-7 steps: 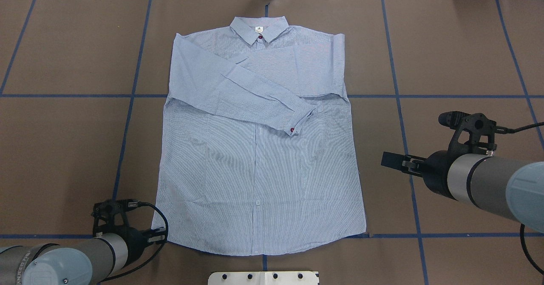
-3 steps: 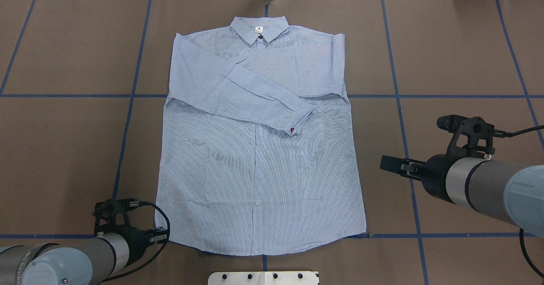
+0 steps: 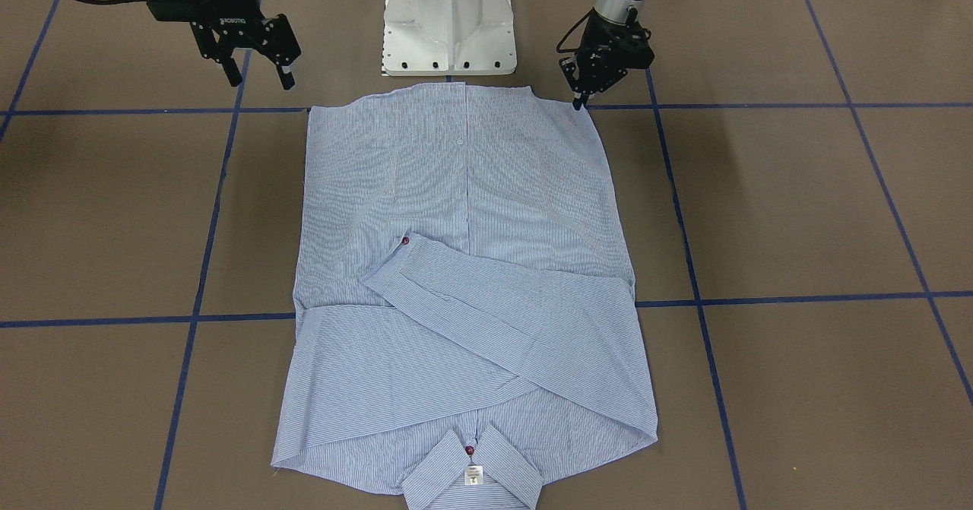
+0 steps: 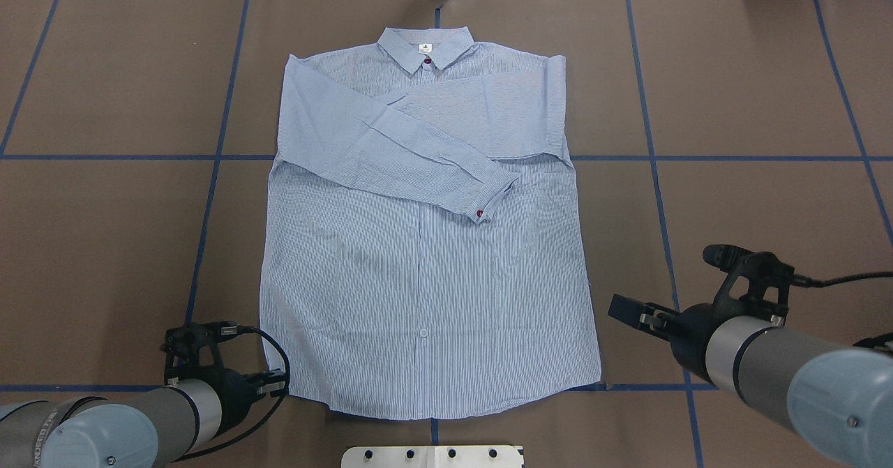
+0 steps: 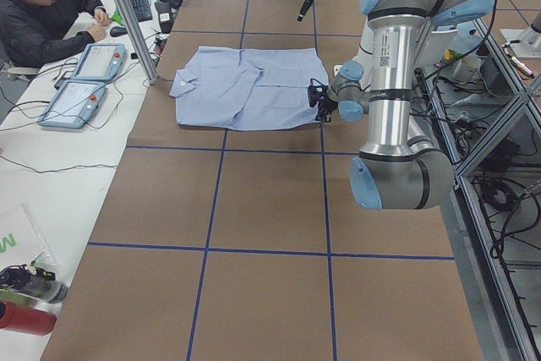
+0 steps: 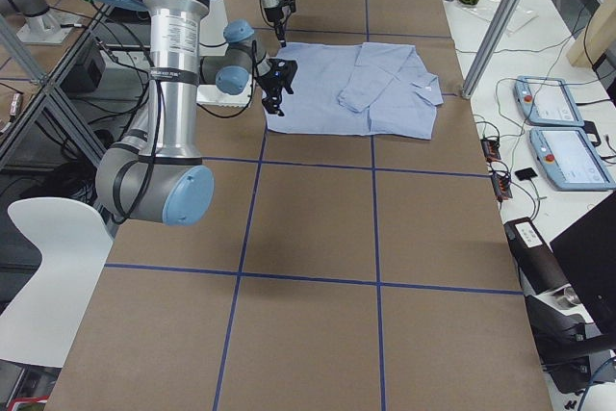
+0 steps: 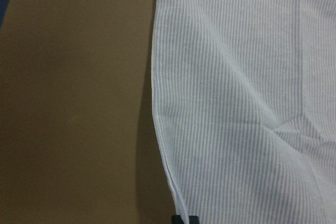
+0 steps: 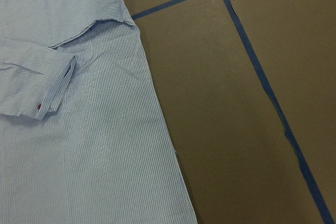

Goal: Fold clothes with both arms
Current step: 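Lower both grippers to the two corners of the shirt hem nearest the robot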

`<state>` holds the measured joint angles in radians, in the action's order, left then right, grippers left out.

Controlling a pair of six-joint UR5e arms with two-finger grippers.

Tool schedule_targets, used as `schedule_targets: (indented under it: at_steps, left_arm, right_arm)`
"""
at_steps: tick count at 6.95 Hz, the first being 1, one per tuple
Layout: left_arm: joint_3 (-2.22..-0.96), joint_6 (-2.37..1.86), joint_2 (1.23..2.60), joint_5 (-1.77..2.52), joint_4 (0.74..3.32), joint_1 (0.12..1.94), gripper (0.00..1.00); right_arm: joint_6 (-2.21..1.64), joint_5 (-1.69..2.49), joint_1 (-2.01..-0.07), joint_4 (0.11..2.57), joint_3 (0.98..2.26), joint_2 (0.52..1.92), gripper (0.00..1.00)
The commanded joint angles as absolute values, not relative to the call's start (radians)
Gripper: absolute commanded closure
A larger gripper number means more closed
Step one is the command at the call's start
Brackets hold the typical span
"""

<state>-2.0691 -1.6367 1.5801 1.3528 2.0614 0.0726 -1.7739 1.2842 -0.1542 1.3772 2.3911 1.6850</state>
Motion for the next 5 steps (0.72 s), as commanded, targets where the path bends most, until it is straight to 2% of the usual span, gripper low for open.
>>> schedule_targets:
  at_steps: [1,4,5]
  left_arm:
    - [-2.072,-1.638,1.585,1.350,2.065,0.071,1.00]
    - [-2.077,-1.638,1.585,1.327,2.066,0.068,1.00]
    - [-2.083,-1.638,1.585,1.322,2.066,0.066,1.00]
  right_arm:
    - [-1.897,1.156,-0.028,1.379,2.384,1.700,0.07]
    - [-2.046,1.092,0.034,1.362,2.315,1.686,0.33]
    - [-2.055,1.074,0.049,1.332,2.292,1.678,0.37]
